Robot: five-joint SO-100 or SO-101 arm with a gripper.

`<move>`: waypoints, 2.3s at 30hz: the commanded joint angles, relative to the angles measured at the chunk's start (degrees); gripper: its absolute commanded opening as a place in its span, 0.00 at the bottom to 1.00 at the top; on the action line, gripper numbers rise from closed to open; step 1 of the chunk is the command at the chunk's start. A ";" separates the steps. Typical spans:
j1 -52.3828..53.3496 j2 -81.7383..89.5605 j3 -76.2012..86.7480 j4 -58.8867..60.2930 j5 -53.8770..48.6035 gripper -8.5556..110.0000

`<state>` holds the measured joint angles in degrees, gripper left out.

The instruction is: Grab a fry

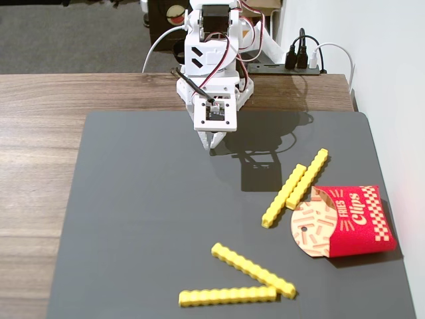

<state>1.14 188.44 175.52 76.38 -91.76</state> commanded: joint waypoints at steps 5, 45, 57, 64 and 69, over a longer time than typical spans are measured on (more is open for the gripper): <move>0.00 0.26 0.00 0.97 -0.26 0.08; 7.82 -39.81 -34.19 2.90 -6.50 0.08; 8.79 -59.50 -54.23 4.31 -13.97 0.08; 7.21 -72.42 -66.01 4.83 -17.84 0.08; 6.50 -81.21 -73.83 3.96 -22.15 0.08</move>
<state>8.70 109.78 106.96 80.95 -111.97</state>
